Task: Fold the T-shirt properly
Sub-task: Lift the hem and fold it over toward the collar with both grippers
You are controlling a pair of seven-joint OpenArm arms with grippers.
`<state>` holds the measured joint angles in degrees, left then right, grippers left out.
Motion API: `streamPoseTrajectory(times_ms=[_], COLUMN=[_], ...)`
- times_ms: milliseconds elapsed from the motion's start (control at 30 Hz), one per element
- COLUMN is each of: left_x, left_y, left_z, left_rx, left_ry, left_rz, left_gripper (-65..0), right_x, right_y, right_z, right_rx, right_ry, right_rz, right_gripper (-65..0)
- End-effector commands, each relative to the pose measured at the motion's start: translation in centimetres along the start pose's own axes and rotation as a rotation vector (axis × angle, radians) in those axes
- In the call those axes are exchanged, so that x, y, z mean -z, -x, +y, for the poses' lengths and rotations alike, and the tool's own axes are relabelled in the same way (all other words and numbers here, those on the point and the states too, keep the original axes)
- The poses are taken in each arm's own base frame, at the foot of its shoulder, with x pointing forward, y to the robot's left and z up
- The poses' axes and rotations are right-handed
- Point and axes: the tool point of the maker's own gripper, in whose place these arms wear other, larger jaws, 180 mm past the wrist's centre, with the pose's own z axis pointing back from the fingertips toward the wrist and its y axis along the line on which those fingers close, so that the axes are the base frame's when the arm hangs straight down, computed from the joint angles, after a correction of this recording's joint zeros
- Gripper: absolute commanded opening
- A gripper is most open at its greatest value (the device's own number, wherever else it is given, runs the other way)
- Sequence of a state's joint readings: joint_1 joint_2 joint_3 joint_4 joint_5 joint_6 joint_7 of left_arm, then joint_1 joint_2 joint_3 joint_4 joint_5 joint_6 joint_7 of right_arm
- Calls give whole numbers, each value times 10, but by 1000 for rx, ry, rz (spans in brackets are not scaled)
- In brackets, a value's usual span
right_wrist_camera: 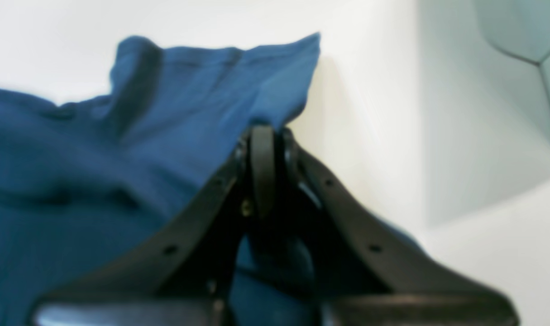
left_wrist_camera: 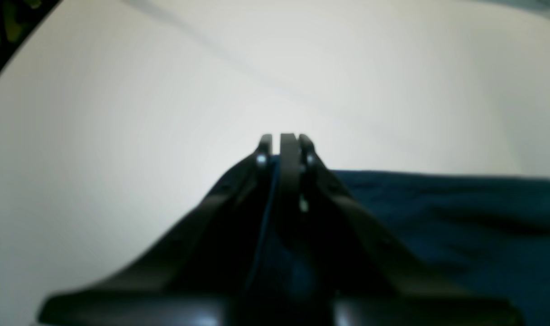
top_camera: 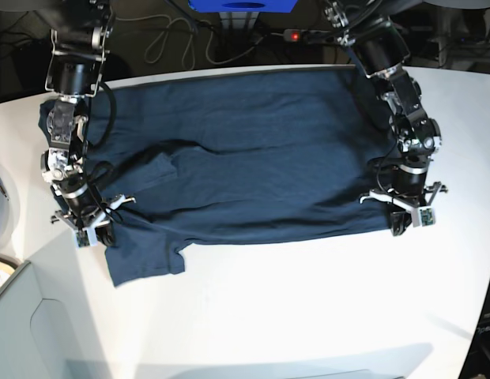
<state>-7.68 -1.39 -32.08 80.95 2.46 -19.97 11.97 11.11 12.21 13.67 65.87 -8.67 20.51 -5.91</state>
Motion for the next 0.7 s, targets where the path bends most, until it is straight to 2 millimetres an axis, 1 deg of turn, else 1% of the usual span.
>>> streamPoseTrajectory(times_ms=[0, 100, 267, 400, 433, 467, 533, 600, 667], left_x=[-1, -10, -24, -30, -31, -32, -35, -36, -36], left_y=[-22, -18, 4, 11, 10, 8, 5, 3, 4], left_z=[1, 2, 3, 4, 9, 16, 26, 31, 31], left_rx=[-18, -77, -130, -165, -167, -176, -196, -206, -203], left_ry=[4, 20, 30, 34, 27, 15, -3, -11, -12], left_rz=[-76, -89, -55, -48, -52, -61, -76, -83, -80], left_gripper=[-650, -650, -650, -650, -650, -650, -650, -650, -650], right_x=[-4, -17, -36, -44, -44, -44, -48, -52, -53], right_y=[-26, -21, -10, -2, -1, 0, 1, 1, 1], right_z=[-8, -1, 10, 14, 14, 13, 2, -11, -16], right_rx=[-20, -39, -65, -73, -74, -73, -59, -43, -37], right_ry=[11, 5, -6, -11, -13, -12, 19, 54, 68], right_rz=[-80, -82, -74, -61, -57, -56, -57, -60, -62], right_gripper=[-649, -649, -649, -649, -649, -649, -649, -649, -649])
